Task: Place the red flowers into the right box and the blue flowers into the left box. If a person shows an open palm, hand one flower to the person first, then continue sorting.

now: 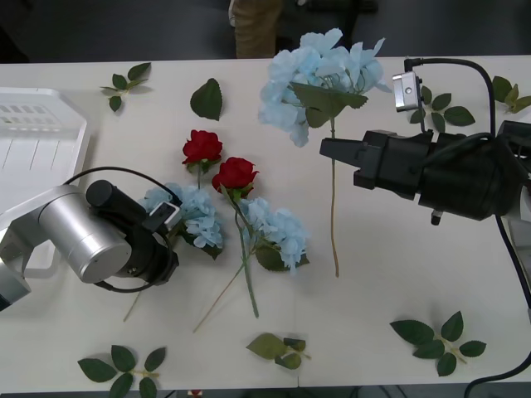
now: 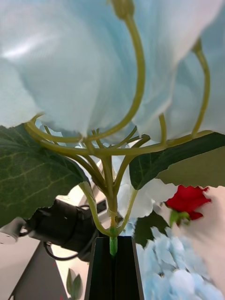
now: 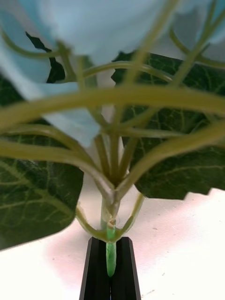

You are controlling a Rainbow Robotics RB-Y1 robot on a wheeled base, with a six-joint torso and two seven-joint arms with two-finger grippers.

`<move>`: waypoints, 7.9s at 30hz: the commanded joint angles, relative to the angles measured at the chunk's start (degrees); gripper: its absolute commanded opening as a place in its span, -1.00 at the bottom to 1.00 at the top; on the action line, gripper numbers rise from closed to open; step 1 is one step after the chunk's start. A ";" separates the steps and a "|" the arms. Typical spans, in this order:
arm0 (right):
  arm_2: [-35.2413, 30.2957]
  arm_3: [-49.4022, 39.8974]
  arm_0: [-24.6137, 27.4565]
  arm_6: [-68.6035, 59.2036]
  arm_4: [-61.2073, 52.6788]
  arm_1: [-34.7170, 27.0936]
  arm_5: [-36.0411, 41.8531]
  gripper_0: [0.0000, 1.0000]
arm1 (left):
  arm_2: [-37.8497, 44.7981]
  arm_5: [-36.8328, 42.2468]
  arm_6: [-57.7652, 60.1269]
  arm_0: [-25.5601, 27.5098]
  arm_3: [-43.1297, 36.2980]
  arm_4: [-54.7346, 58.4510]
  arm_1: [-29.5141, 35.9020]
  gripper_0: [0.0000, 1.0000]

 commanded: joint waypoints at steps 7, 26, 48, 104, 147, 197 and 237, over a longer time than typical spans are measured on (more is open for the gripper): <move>15.42 -2.41 -7.07 0.36 7.49 3.50 -18.68 -1.00 | 6.28 8.19 3.79 -5.96 -2.01 2.51 2.17 -1.00; 19.64 1.02 -9.00 -0.61 8.37 4.29 -26.33 -1.00 | 25.27 15.22 -7.03 -8.86 -1.48 17.98 12.80 -1.00; 19.38 1.02 -9.00 -0.61 7.67 4.29 -26.59 -1.00 | 28.52 17.42 10.38 -8.77 19.96 19.73 29.24 -1.00; 17.53 1.11 -13.22 -1.31 -12.73 -7.49 -30.28 -1.00 | 39.59 8.98 -28.47 -3.94 10.82 48.56 8.14 0.77; 23.33 1.28 -13.75 -1.22 -12.73 -4.33 -40.30 -1.00 | 27.02 8.71 -62.92 -14.05 27.78 87.94 -12.51 0.78; 23.33 1.37 -13.75 -1.31 -12.73 -4.33 -40.56 -1.00 | 13.75 -3.77 -61.69 -15.01 19.79 96.81 -14.18 -1.00; 1.27 15.08 0.40 0.71 3.18 -20.23 2.68 0.54 | 12.52 -6.05 -41.74 -9.56 22.25 98.66 30.64 -1.00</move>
